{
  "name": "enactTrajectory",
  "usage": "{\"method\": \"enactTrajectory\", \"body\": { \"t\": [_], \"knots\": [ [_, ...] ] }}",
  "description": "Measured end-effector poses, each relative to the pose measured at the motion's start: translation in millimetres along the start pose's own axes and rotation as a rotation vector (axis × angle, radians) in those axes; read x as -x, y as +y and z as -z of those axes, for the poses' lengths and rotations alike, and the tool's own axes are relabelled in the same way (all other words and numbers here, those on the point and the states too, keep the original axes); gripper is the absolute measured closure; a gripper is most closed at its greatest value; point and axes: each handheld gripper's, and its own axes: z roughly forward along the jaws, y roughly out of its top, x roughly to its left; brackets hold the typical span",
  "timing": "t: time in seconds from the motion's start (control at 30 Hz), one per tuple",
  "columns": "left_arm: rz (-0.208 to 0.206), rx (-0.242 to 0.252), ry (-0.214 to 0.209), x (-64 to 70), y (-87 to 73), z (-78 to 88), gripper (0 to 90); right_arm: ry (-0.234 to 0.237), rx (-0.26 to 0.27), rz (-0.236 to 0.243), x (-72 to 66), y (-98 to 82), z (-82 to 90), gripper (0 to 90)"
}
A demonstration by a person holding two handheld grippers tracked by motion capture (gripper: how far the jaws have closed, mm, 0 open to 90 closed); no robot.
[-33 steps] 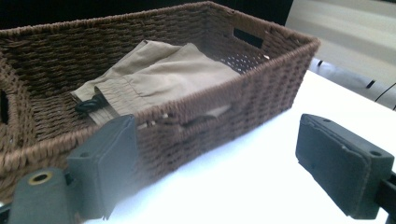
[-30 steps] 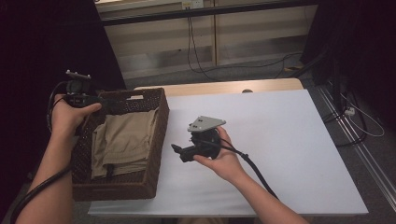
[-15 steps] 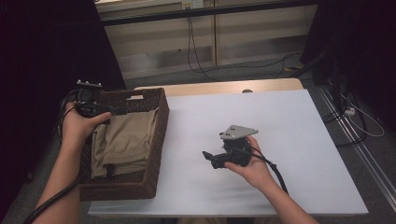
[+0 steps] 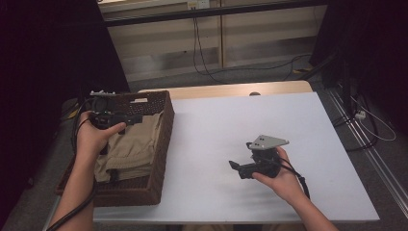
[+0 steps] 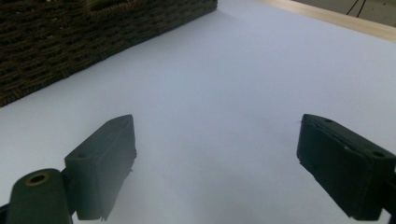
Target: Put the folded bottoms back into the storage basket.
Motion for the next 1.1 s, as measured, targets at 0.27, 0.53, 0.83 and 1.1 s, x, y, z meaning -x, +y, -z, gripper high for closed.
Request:
{"method": "enactTrajectory", "body": {
  "t": [0.27,0.53,0.83,1.1],
  "knots": [
    [0.000,0.066,-0.032,10.1,-3.7,4.9,17.0,-0.009,-0.010,-0.015,9.7,-13.0,10.9,11.7],
    [-0.008,0.109,-0.057,17.0,-10.5,5.7,16.8,-0.014,-0.015,-0.025,17.1,-22.2,18.9,11.8],
    [-0.021,0.173,-0.077,25.1,-17.6,12.1,15.9,-0.025,-0.030,-0.037,24.1,-32.0,27.3,11.8],
    [-0.036,0.254,-0.092,36.4,-24.0,17.6,15.0,-0.027,-0.031,-0.035,26.5,-38.4,35.4,11.8]
  ]
}}
